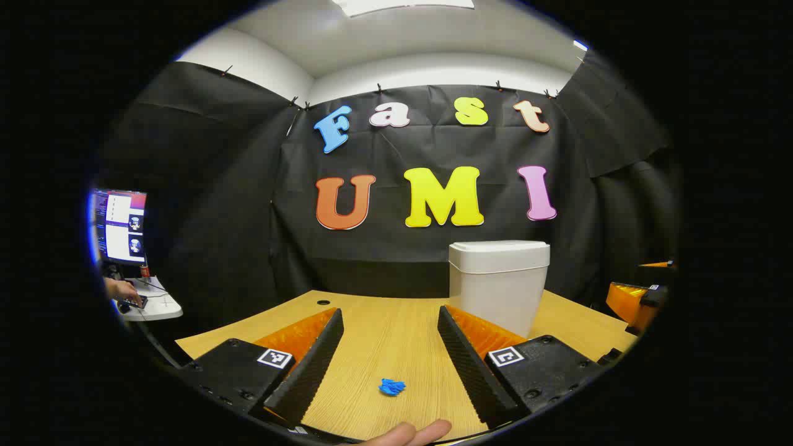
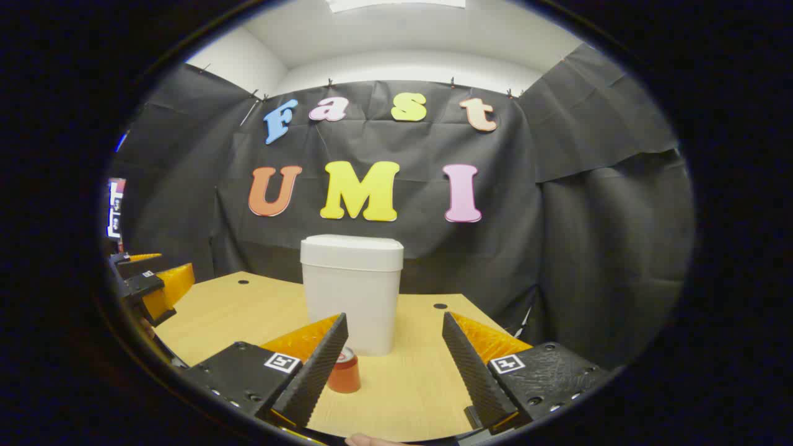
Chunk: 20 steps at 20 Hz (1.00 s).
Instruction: Press the lid of the desktop garbage bin to open it, pick up the crumpled paper on the desktop and throw it into the bin, then pick up the pop can on the desktop and drop it into the bin, and finally close the garbage bin lid.
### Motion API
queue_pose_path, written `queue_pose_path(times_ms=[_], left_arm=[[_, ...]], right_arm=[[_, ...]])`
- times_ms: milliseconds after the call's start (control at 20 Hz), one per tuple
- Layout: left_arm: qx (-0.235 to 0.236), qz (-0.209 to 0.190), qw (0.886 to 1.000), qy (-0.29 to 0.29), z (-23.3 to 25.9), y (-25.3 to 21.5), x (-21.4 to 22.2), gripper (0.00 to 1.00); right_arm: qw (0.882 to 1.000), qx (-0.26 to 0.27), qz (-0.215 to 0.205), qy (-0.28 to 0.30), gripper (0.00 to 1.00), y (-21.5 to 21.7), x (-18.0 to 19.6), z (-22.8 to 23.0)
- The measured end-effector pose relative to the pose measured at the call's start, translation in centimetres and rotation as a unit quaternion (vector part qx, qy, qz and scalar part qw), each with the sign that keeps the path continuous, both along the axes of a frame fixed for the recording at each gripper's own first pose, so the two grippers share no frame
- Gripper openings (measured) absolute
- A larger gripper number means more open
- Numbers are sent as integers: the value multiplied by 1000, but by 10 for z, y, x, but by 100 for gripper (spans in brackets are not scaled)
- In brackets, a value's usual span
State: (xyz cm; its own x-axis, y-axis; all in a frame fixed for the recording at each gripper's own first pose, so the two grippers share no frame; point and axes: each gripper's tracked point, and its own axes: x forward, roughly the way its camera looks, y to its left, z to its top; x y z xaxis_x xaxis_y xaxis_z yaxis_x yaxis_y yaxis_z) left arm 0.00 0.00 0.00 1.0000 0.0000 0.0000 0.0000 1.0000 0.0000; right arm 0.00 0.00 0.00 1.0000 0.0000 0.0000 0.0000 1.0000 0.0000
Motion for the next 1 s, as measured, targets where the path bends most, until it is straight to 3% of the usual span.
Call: queue_pose_path(times_ms=[150,450,1000], left_arm=[[22,-2,1000,5,-3,-4,-1,99],[18,-38,999,21,-14,-25,-5,99],[15,-28,999,28,-22,-14,-2,100]], right_arm=[[1000,9,-1,2,98,-6,1,-4],[1000,-1,-11,1,97,-12,1,-9],[1000,-12,-5,8,95,-6,6,-16]])
